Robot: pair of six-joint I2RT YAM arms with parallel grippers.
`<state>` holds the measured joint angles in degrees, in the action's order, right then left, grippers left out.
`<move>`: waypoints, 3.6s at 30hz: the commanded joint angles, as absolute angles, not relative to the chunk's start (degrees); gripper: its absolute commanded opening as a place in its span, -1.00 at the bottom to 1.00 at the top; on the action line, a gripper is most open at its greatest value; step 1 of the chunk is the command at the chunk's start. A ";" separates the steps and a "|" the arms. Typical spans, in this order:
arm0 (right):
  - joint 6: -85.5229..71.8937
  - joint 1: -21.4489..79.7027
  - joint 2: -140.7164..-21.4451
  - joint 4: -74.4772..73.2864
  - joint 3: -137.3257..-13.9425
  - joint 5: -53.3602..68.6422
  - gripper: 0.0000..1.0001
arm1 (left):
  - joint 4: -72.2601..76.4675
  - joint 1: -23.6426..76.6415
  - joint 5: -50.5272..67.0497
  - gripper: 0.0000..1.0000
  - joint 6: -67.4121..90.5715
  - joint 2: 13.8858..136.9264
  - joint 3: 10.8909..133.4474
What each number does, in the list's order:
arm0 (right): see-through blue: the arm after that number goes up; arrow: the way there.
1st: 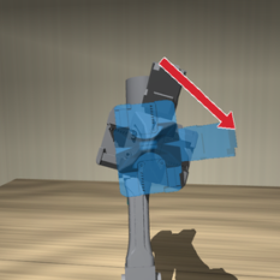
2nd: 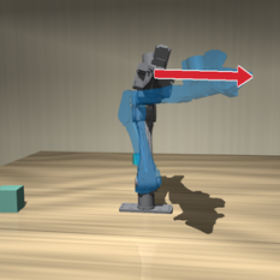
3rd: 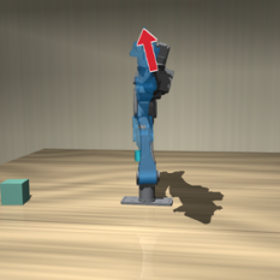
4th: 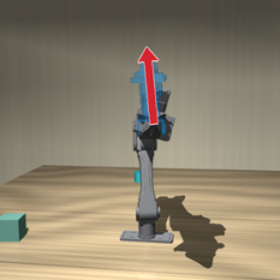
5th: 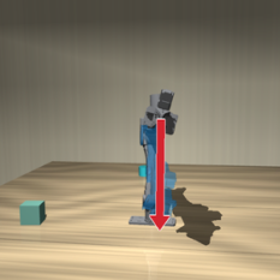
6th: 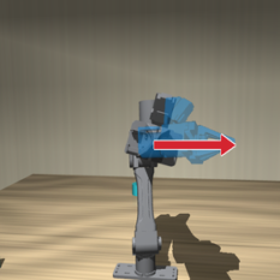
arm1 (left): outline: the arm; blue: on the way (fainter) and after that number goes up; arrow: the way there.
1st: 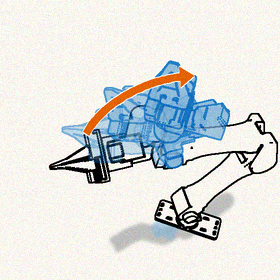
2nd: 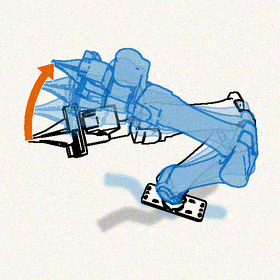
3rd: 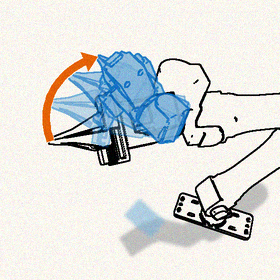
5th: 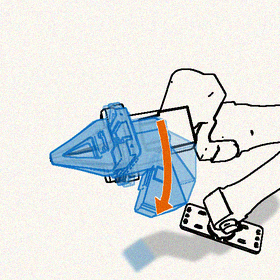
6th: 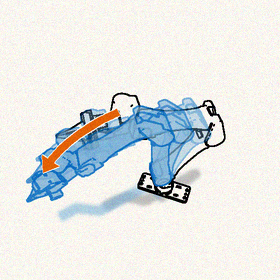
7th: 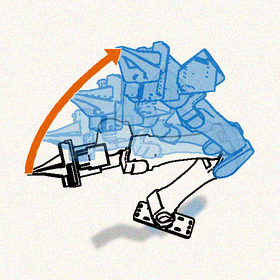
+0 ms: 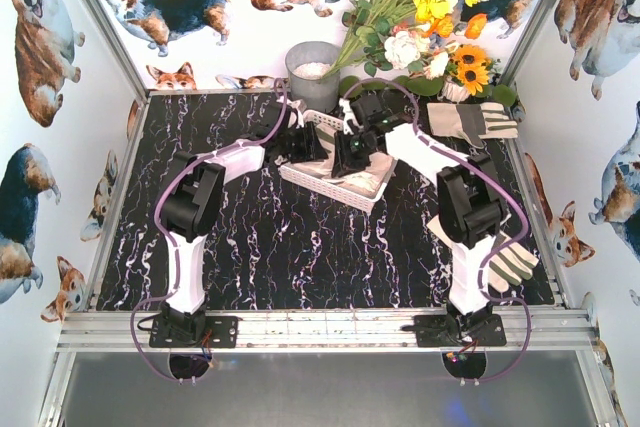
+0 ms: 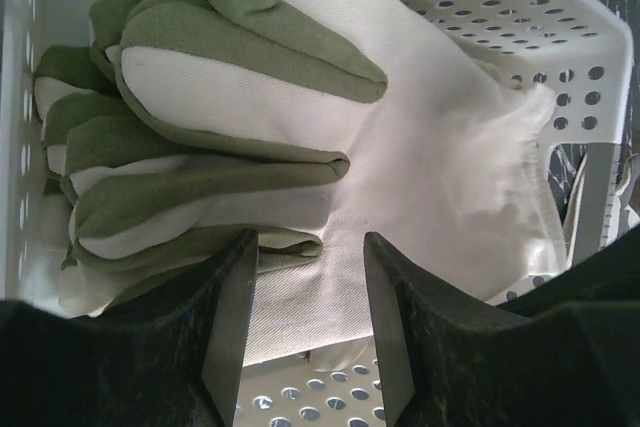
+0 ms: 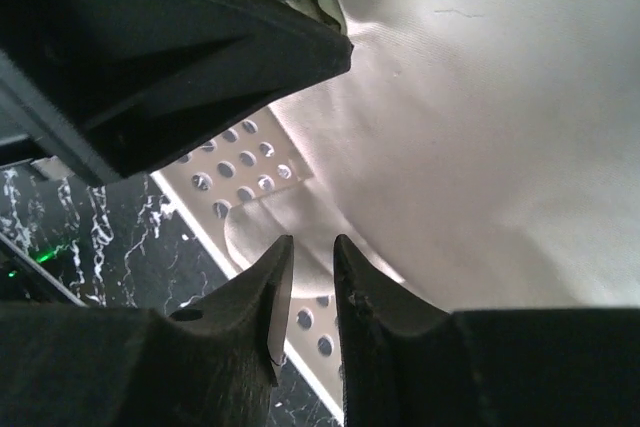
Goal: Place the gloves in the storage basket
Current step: Place the glove in the bin, then pick up the glove from the center of the board.
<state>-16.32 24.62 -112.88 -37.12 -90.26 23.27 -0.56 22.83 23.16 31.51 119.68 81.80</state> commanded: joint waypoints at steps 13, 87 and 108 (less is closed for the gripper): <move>-16.55 26.61 -119.24 -32.09 -91.90 20.29 -0.54 | 1.09 22.90 22.15 -0.15 30.94 122.79 85.25; -28.16 7.23 -78.76 -54.56 -60.37 -4.95 -1.00 | -21.71 -5.98 -6.72 1.00 7.49 63.98 51.41; -14.92 52.72 -76.86 -50.81 -73.39 19.69 -1.00 | -26.39 -4.40 25.99 0.94 23.47 66.95 51.12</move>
<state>-25.26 50.65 -71.46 -53.95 -63.68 16.78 -23.79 -4.67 17.30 16.93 69.38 51.62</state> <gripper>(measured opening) 0.038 0.969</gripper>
